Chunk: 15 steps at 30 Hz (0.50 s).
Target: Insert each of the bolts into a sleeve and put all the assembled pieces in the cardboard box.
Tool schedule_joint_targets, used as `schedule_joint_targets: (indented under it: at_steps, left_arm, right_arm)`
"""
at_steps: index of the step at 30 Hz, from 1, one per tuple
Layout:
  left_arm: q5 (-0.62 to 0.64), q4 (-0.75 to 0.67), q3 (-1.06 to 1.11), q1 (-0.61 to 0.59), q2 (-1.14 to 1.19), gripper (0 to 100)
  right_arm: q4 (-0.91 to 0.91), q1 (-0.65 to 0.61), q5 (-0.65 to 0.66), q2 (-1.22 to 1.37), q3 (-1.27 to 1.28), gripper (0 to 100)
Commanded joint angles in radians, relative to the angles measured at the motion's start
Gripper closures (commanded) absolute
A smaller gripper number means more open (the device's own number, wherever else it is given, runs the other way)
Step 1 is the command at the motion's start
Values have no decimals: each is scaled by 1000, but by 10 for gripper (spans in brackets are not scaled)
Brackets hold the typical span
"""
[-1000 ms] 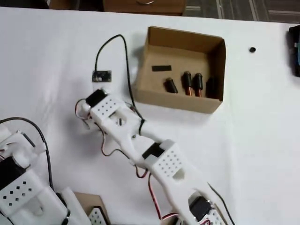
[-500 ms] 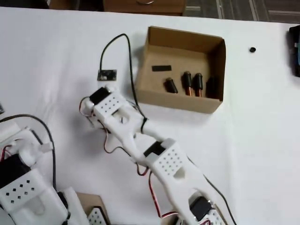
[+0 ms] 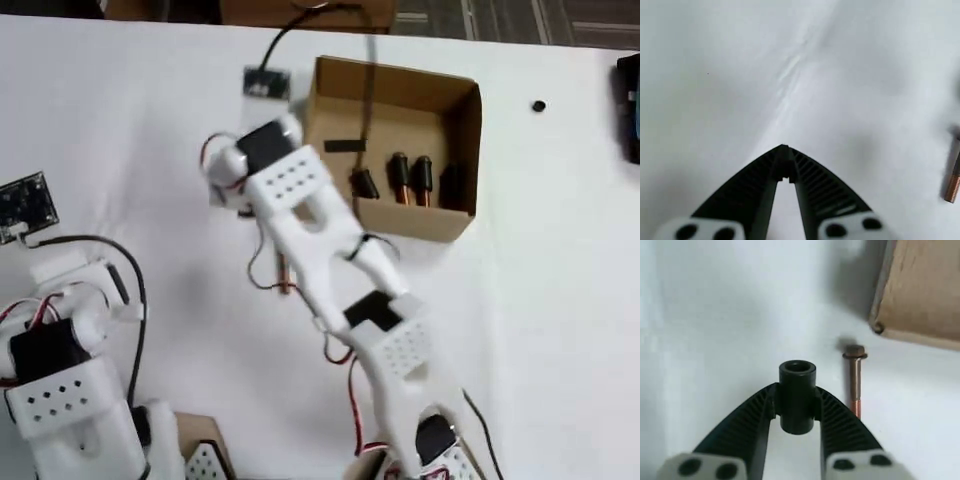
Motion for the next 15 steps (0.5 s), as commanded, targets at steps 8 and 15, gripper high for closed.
schedule_joint_targets:
  at_steps: [8,15]
  left_arm:
    - [74,-17,-22,192,0,978]
    - [153,-29,-27,396,2,978]
  right_arm:
    - [10,128,161,-447,-83,978]
    - [5,208,262,-773,-83,978]
